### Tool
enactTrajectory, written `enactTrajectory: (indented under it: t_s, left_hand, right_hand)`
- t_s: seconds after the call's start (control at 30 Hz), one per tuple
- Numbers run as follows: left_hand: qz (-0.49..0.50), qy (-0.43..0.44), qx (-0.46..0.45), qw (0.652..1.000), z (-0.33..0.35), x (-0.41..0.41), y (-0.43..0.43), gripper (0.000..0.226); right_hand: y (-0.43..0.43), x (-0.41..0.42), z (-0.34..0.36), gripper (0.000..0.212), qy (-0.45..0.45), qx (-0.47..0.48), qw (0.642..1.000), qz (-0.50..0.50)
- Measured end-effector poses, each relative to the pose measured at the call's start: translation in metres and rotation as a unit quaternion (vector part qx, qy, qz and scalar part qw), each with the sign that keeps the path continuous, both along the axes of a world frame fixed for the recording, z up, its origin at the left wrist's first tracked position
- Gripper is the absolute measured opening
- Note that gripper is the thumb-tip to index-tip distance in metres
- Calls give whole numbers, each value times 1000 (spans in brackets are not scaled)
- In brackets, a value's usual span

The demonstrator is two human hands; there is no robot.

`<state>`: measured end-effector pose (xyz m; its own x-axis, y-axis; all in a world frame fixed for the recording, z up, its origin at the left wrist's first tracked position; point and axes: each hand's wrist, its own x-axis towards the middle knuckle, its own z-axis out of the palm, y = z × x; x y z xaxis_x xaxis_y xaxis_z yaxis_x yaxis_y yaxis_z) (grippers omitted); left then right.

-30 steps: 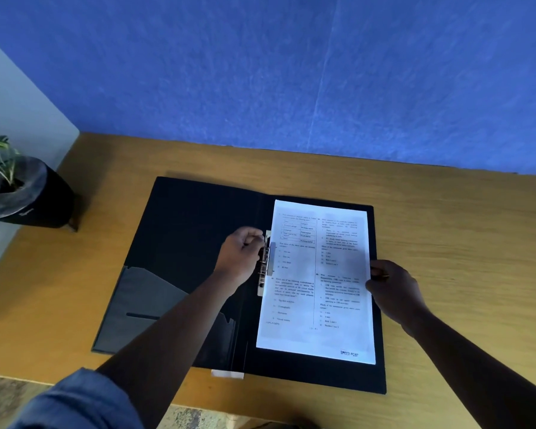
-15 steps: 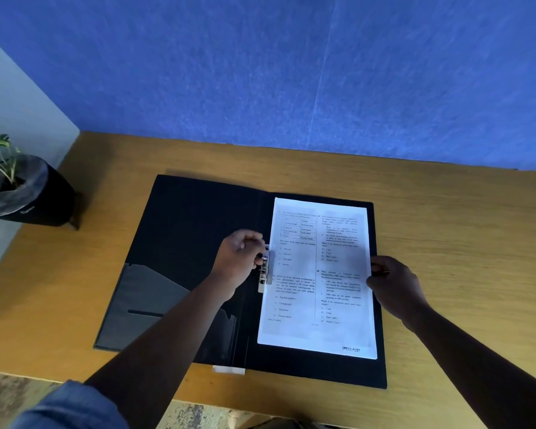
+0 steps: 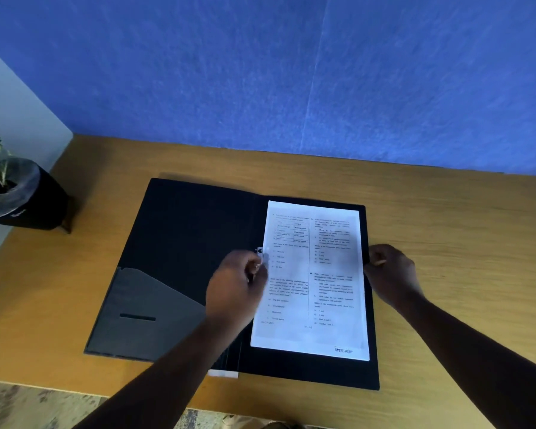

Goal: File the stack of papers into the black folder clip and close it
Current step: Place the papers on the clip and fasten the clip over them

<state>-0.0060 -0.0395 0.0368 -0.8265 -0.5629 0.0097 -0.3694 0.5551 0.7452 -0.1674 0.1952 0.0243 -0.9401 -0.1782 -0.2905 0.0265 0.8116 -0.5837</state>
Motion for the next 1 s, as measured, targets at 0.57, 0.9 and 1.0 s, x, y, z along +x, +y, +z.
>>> enactTrajectory:
  t_s: [0.57, 0.9, 1.0]
  left_hand:
    - [-590, -3, -308, 746, -56, -24, 142, 33]
    - [-567, 48, -294, 768, -53, -30, 138, 22]
    - [-506, 80, -225, 829, -42, -26, 122, 27]
  right_hand:
    - [-55, -94, 0, 66, 62, 272, 916, 289]
    - [-56, -91, -7, 65, 57, 185, 960, 203]
    - [-56, -82, -7, 47, 24, 95, 995, 24]
